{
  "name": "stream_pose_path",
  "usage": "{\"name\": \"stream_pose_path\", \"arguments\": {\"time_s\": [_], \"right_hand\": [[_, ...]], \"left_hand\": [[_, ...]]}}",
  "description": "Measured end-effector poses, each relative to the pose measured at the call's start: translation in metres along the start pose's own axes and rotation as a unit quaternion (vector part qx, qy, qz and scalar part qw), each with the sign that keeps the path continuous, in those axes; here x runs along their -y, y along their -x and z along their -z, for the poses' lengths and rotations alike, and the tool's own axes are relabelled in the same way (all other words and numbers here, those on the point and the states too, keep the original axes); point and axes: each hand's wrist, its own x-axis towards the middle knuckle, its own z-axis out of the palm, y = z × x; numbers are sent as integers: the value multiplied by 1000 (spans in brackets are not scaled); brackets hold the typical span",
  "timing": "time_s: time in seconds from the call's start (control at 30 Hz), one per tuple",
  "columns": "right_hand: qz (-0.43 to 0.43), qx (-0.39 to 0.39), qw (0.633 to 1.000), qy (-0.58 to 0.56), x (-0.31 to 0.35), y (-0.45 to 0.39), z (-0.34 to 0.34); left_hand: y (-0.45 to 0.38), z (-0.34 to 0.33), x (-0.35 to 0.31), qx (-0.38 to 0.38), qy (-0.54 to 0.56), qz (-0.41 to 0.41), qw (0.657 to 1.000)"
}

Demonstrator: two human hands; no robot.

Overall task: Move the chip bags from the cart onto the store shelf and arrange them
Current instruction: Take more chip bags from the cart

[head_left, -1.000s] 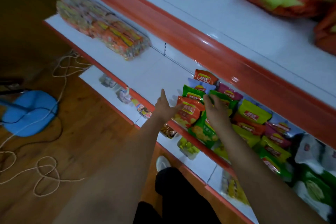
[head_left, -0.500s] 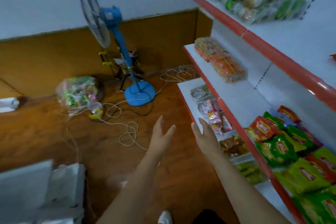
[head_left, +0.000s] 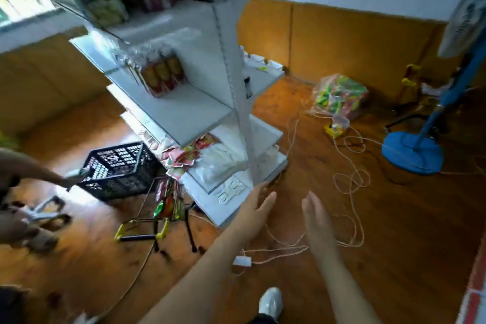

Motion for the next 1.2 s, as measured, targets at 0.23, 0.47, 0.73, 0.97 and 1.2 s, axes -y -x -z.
{"name": "stream_pose_path", "arguments": {"time_s": [0.23, 0.47, 0.73, 0.97, 1.2], "right_hand": [[22, 119, 992, 18, 41, 39, -150], [40, 172, 983, 49, 70, 42, -321], [-38, 163, 984, 60, 82, 40, -496], [-99, 163, 975, 111, 71, -25, -578], [-174, 233, 933, 210, -14, -158, -684]], "left_hand": [[72, 144, 68, -111, 33, 36, 993], [104, 305, 141, -183, 55, 49, 980], [95, 464, 230, -180, 64, 99, 977], [8, 527, 290, -151, 70, 152, 974], [-128, 539, 409, -124, 53, 267, 954]]}}
